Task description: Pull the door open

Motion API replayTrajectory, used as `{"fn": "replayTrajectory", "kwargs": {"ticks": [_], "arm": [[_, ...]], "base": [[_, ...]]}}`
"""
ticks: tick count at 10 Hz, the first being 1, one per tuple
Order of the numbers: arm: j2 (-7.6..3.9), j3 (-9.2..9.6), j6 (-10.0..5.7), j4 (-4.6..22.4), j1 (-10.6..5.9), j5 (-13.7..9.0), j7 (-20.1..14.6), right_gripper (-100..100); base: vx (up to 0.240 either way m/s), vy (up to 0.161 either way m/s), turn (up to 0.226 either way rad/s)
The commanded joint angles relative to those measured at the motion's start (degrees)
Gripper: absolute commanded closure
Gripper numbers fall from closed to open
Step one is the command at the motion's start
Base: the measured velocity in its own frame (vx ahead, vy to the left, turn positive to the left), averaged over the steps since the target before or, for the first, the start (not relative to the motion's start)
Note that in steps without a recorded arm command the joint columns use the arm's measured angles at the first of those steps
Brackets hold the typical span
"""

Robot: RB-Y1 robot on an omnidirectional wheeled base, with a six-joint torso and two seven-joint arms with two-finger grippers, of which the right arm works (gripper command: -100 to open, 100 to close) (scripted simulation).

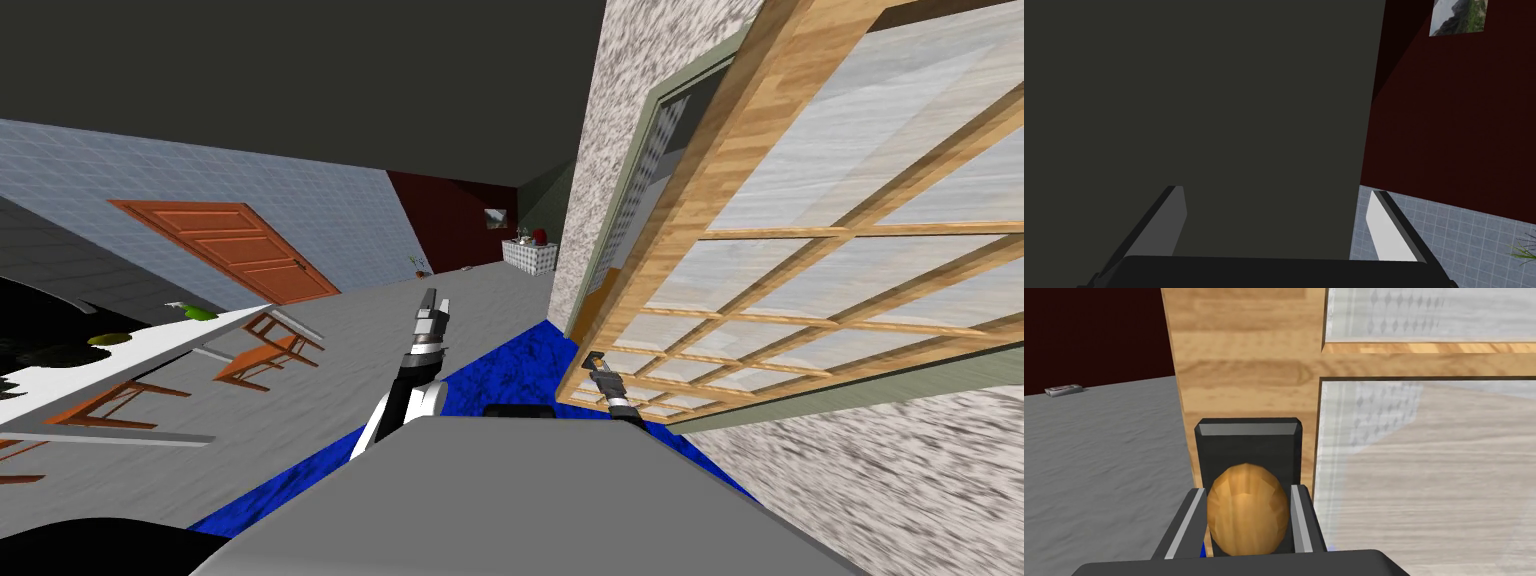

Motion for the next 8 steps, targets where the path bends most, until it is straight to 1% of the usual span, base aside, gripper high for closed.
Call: {"fn": "replayTrajectory", "kwargs": {"ticks": [1,4,7,8], "arm": [[-0.76,1.07,-1.51,0.3,0.69,0.5,-1.1,100],[-2.43,2.95,-3.98,0.6,1.93,1.3,-3.1,100],[-3.74,4.42,-5.92,0.8,2.89,1.9,-4.7,100],[-3.40,4.15,-5.56,1.2,2.37,1.8,-4.4,100]], "base": [[-0.236,-0.038,0.107],[-0.170,-0.036,0.110],[-0.198,-0.037,0.093],[-0.080,-0.009,0.016]]}}
